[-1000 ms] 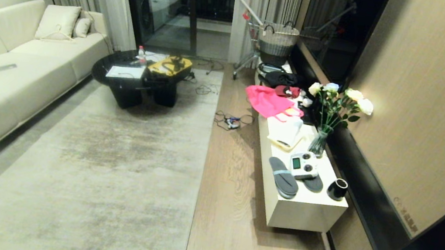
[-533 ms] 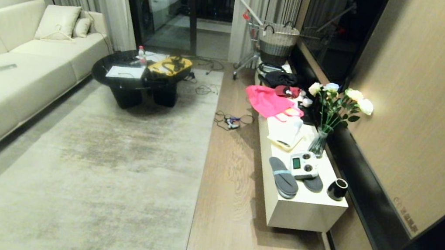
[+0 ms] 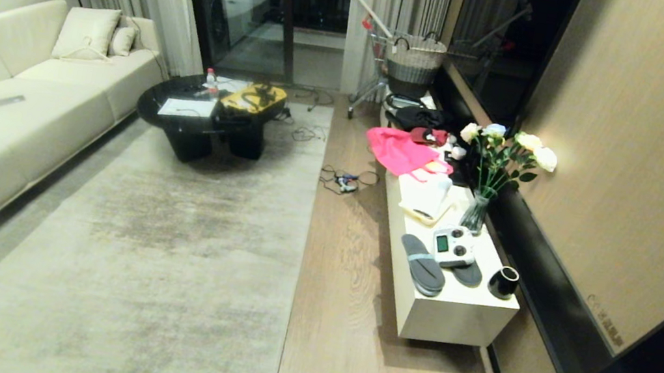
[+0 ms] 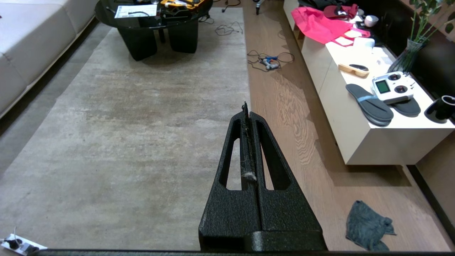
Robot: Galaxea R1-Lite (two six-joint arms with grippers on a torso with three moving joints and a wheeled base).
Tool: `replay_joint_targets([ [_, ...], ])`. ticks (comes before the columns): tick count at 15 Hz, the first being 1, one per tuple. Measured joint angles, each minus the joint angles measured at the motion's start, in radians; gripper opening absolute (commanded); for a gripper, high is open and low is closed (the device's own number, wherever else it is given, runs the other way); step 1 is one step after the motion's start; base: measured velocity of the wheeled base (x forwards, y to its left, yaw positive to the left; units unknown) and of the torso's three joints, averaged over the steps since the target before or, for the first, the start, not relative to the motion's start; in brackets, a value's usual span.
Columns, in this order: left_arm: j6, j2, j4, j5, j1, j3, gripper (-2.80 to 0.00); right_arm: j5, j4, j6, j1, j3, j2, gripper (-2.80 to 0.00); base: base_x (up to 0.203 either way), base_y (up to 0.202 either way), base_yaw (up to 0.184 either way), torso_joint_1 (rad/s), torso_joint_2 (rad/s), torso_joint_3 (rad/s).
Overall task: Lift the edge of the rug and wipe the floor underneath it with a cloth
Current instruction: Pick up the rag
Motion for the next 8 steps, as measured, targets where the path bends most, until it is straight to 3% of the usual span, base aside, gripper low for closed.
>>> replay_joint_targets([
  [8,0.000,0.000,0.000,-0.001,-0.001,0.000,-2.80,0.001,0.000,0.001,0.000,0.000,0.000,-2.80,0.000,0.000,0.000,0.000,0.00,0.000],
])
